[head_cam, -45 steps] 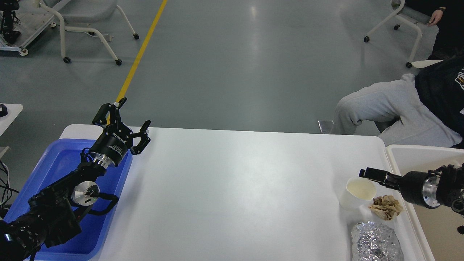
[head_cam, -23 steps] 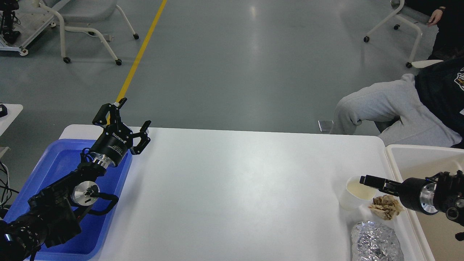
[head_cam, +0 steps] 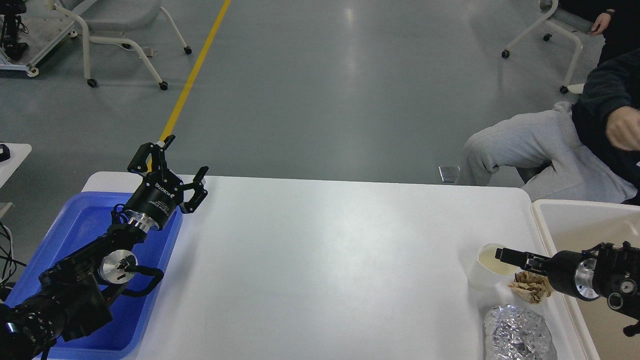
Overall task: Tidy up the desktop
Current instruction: 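Lower the open right gripper beside the white paper cup, then close the right gripper on the paper cup and lift it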
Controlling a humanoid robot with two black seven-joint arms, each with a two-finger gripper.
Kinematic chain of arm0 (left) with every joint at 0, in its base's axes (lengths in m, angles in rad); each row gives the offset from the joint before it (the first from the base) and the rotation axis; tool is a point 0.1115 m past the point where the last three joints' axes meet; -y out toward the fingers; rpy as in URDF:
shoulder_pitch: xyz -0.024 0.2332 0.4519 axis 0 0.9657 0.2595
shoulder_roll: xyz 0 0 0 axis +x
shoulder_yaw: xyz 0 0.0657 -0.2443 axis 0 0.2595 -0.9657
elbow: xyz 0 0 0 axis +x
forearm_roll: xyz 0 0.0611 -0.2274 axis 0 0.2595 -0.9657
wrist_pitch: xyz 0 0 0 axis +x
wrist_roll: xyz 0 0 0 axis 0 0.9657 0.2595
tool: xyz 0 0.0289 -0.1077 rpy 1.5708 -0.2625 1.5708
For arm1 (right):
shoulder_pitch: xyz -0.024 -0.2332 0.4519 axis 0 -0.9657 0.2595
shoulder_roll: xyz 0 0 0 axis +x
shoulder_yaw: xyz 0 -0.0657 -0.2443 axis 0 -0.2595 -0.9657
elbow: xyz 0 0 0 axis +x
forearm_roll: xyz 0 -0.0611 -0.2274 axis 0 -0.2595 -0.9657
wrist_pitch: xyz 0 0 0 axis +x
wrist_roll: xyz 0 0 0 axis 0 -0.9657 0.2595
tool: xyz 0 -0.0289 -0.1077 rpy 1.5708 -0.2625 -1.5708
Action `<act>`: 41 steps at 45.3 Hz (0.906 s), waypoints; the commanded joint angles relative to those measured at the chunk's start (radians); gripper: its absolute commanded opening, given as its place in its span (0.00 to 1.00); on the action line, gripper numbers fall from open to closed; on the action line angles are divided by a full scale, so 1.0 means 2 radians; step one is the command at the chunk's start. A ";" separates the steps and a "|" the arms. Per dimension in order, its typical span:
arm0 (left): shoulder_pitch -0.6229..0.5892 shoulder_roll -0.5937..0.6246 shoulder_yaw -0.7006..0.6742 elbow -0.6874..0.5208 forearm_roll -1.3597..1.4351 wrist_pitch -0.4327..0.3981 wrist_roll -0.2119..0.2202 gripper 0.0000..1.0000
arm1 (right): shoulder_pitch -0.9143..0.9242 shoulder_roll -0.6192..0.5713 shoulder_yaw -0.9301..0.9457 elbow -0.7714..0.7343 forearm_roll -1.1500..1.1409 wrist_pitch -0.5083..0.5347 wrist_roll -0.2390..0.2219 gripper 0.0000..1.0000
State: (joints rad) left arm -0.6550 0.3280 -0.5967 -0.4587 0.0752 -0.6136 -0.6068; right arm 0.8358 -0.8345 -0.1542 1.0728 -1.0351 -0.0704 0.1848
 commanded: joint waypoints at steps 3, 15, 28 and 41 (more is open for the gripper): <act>0.000 0.000 0.000 0.000 0.000 0.000 0.000 1.00 | -0.001 0.012 -0.022 -0.020 -0.009 -0.017 0.018 0.90; 0.000 0.000 0.000 0.000 0.000 0.000 0.000 1.00 | 0.001 0.018 -0.051 -0.031 -0.009 -0.043 0.034 0.87; 0.000 -0.001 0.000 0.000 0.000 0.000 0.000 1.00 | 0.001 0.018 -0.053 -0.033 -0.009 -0.042 0.034 0.73; 0.000 0.000 0.000 0.000 0.000 0.000 0.000 1.00 | 0.000 0.018 -0.059 -0.036 -0.007 -0.042 0.033 0.00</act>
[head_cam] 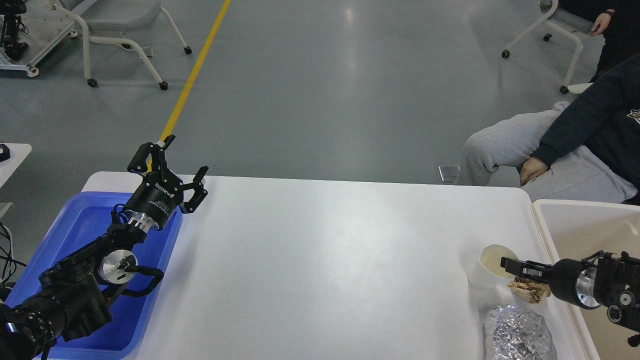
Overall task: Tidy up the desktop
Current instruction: 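Close the right gripper on the paper cup and lift it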
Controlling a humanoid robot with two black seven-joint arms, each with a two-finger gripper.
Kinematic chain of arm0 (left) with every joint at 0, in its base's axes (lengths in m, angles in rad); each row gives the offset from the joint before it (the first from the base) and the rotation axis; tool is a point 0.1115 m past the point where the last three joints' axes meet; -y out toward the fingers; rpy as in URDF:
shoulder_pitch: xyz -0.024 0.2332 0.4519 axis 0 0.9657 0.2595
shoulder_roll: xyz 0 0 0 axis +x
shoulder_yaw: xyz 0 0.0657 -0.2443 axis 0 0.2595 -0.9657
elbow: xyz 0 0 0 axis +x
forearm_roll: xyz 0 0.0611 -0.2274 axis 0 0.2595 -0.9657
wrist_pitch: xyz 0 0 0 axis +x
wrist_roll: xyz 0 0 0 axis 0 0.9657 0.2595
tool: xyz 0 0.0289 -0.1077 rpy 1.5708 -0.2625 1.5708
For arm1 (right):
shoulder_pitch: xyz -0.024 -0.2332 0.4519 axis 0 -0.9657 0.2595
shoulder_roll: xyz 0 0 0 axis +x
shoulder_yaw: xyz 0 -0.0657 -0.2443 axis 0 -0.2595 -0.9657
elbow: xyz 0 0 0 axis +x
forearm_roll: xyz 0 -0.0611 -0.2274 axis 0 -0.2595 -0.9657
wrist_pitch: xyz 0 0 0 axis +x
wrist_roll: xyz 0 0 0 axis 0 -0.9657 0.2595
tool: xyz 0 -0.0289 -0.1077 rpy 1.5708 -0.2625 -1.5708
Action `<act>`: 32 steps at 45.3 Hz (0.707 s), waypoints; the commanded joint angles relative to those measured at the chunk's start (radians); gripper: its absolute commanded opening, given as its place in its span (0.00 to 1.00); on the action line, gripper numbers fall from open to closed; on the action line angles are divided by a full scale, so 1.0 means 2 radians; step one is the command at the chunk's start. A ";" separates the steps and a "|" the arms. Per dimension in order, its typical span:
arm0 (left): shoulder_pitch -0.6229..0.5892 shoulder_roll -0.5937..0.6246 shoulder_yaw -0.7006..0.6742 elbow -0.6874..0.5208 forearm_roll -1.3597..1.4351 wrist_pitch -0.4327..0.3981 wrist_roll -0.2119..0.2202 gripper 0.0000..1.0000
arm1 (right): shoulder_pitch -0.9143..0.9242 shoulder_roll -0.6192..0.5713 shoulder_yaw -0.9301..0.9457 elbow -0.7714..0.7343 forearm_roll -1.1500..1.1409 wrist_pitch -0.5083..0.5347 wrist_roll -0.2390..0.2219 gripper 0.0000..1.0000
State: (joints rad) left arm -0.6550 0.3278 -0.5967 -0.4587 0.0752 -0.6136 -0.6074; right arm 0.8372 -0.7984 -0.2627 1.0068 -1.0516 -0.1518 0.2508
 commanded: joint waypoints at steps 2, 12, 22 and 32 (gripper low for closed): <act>0.000 0.000 0.000 0.000 0.000 0.000 0.000 1.00 | -0.001 0.000 -0.005 -0.003 0.002 -0.002 0.000 0.00; 0.000 0.000 0.000 0.000 0.000 0.000 0.001 1.00 | 0.005 -0.007 0.004 0.000 0.007 -0.002 0.003 0.00; 0.000 0.000 0.000 0.000 0.000 0.000 0.000 1.00 | 0.020 -0.042 0.015 0.020 0.011 0.007 0.056 0.00; 0.000 0.000 0.000 0.000 0.000 0.000 0.000 1.00 | 0.075 -0.139 0.055 0.095 0.059 0.099 0.072 0.00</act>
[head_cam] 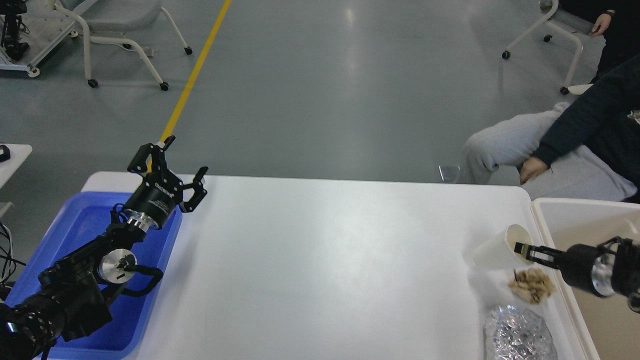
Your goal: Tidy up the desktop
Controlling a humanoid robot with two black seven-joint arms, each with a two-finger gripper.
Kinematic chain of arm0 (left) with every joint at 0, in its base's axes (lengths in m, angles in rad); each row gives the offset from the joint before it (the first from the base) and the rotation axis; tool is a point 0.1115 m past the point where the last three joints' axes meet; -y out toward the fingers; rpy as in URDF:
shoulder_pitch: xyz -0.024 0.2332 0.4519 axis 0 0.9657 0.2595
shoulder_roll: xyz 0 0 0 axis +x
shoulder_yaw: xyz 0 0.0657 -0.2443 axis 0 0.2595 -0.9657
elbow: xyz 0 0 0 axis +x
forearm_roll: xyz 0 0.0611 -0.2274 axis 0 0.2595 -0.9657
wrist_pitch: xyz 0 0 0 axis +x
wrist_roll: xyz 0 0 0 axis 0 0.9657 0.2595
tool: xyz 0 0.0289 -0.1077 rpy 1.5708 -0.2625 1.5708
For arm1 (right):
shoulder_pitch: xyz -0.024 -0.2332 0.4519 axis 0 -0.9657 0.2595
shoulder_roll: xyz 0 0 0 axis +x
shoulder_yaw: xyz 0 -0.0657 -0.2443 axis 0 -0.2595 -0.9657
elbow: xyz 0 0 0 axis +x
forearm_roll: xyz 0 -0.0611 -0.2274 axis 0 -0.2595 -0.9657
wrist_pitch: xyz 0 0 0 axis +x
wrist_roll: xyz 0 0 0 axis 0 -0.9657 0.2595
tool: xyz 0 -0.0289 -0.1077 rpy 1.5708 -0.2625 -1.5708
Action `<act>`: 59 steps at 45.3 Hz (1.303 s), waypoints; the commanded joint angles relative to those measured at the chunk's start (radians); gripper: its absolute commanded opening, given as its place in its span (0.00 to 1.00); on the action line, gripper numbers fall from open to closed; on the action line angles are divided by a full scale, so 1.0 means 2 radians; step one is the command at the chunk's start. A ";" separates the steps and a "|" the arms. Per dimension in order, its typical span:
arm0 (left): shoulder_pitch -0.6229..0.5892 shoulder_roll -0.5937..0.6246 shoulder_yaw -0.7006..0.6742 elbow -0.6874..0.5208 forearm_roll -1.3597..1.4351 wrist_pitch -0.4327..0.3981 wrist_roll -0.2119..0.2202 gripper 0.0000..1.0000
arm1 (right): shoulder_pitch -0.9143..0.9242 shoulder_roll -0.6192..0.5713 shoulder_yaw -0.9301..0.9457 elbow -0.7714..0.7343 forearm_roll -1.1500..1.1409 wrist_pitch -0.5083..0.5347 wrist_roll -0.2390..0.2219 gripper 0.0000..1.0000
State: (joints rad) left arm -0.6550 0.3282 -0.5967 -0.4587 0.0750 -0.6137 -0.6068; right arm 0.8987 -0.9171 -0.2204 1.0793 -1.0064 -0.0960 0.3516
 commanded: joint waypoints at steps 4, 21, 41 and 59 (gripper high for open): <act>0.000 -0.001 0.000 0.000 0.000 0.000 0.000 1.00 | 0.062 -0.114 0.058 0.072 0.039 0.112 0.022 0.00; 0.000 0.000 0.000 0.000 0.000 0.000 0.000 1.00 | 0.107 -0.189 0.119 0.057 0.078 0.224 0.017 0.00; 0.000 0.000 0.000 0.000 0.000 0.000 0.000 1.00 | 0.048 -0.100 0.109 -0.238 0.331 0.218 0.008 0.00; 0.000 0.000 0.000 0.000 0.000 0.000 0.000 1.00 | -0.051 0.054 0.118 -0.414 0.620 0.066 -0.124 0.00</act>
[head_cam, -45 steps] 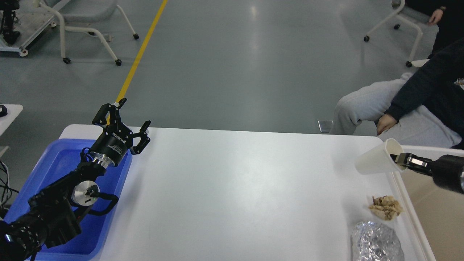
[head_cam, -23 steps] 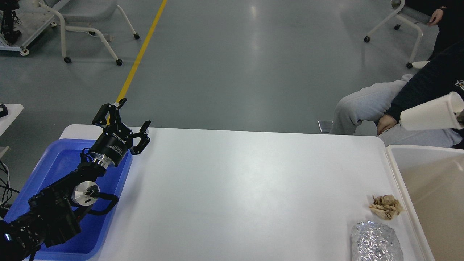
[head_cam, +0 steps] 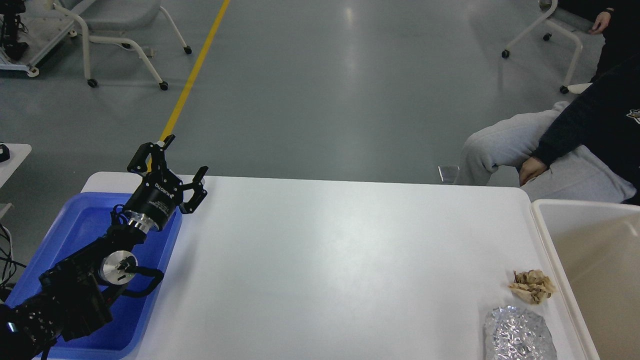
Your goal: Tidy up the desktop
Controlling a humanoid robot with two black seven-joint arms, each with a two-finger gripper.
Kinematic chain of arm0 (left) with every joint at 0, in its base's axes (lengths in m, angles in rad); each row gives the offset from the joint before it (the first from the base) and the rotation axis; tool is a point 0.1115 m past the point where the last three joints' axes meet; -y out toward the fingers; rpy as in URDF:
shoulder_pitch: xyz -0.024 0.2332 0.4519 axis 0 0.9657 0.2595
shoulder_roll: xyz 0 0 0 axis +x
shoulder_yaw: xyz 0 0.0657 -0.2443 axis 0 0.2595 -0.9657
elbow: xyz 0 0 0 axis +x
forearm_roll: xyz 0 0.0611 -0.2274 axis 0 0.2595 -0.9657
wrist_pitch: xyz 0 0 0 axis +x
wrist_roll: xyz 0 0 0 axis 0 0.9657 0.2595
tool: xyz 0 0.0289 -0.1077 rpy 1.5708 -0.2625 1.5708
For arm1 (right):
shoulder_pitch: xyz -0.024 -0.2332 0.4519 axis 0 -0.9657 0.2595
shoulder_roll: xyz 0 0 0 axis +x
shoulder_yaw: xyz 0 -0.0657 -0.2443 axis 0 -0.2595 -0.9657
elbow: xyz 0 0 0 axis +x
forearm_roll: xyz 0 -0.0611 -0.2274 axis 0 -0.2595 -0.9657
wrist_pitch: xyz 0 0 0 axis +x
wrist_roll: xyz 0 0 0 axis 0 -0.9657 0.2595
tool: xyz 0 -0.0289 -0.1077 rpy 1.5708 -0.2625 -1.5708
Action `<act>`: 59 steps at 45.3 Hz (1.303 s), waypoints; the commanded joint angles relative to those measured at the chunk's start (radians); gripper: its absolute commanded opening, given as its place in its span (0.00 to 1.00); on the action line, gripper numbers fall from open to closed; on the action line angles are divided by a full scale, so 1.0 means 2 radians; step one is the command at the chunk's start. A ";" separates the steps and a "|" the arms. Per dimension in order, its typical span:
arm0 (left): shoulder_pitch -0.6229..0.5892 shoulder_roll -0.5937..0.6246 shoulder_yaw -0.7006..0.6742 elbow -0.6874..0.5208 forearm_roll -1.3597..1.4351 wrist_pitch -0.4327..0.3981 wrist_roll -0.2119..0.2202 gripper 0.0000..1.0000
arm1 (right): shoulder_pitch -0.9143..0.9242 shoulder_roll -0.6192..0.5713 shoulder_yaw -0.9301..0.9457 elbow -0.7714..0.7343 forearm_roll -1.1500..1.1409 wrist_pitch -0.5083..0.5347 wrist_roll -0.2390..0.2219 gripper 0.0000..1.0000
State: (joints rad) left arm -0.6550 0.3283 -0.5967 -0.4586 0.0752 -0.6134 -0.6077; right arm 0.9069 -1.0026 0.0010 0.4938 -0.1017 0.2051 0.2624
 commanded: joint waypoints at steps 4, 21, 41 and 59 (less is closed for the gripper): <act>0.000 0.000 0.000 0.000 0.000 0.000 0.000 1.00 | -0.070 0.127 0.019 -0.146 0.206 -0.111 -0.101 0.00; 0.000 0.000 0.000 0.000 -0.001 0.000 0.000 1.00 | -0.136 0.206 0.114 -0.162 0.240 -0.196 -0.138 0.00; 0.000 0.000 0.000 0.000 0.000 0.000 0.000 1.00 | -0.171 0.245 0.143 -0.179 0.239 -0.195 -0.139 0.00; 0.000 0.000 0.000 0.000 -0.001 0.000 0.000 1.00 | -0.180 0.247 0.143 -0.179 0.239 -0.192 -0.139 0.00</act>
State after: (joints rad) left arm -0.6550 0.3278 -0.5967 -0.4586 0.0741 -0.6136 -0.6074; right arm 0.5626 -0.5166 0.2810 0.1368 0.3737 -0.1794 -0.0143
